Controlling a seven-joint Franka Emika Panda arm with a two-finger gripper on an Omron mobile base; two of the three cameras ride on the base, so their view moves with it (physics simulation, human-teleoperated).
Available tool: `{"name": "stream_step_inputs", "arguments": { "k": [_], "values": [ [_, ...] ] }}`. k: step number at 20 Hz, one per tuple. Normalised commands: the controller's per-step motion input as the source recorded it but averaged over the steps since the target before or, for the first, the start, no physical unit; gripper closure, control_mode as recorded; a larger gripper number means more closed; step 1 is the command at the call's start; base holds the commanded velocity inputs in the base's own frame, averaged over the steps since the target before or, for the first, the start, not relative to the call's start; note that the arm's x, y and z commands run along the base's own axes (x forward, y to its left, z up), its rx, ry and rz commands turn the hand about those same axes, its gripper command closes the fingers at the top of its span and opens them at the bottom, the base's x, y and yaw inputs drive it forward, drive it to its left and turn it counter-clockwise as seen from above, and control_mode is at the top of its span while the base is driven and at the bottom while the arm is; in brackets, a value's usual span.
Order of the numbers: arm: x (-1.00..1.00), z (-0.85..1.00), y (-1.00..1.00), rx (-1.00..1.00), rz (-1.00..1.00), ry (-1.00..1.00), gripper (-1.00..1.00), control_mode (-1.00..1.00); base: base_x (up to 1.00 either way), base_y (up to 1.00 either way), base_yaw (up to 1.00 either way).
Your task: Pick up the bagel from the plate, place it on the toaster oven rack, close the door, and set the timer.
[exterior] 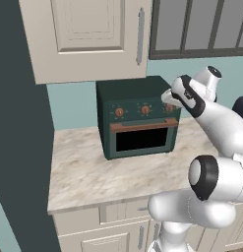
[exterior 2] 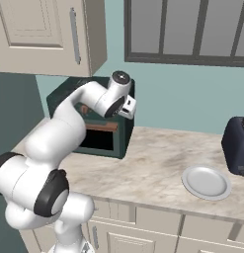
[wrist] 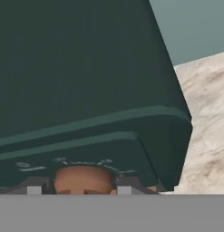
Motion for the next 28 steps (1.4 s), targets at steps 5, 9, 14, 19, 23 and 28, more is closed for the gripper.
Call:
{"name": "stream_step_inputs", "arguments": {
  "k": [5, 9, 14, 19, 23, 28],
  "values": [
    [0.00, -0.38, -0.89, 0.09, 0.00, 0.00, 1.00, -1.00, 0.00, 0.00, 0.00],
    [0.00, -0.47, -0.91, 0.08, 0.00, 0.00, 1.00, -1.00, 0.00, 0.00, 0.00],
    [0.00, -0.53, -0.95, 0.09, 0.00, 0.00, 1.00, -1.00, 0.00, 0.00, 0.00],
    [0.00, -0.62, -0.98, 0.08, 0.00, 0.00, 1.00, -1.00, 0.00, 0.00, 0.00],
    [-0.07, -0.76, -1.00, 0.07, 0.00, 0.00, 1.00, -1.00, 0.00, 0.00, 0.00],
    [-0.27, -0.97, -1.00, 0.04, 0.00, 0.00, 1.00, -1.00, 0.00, 0.00, 0.00]
  ]
}}
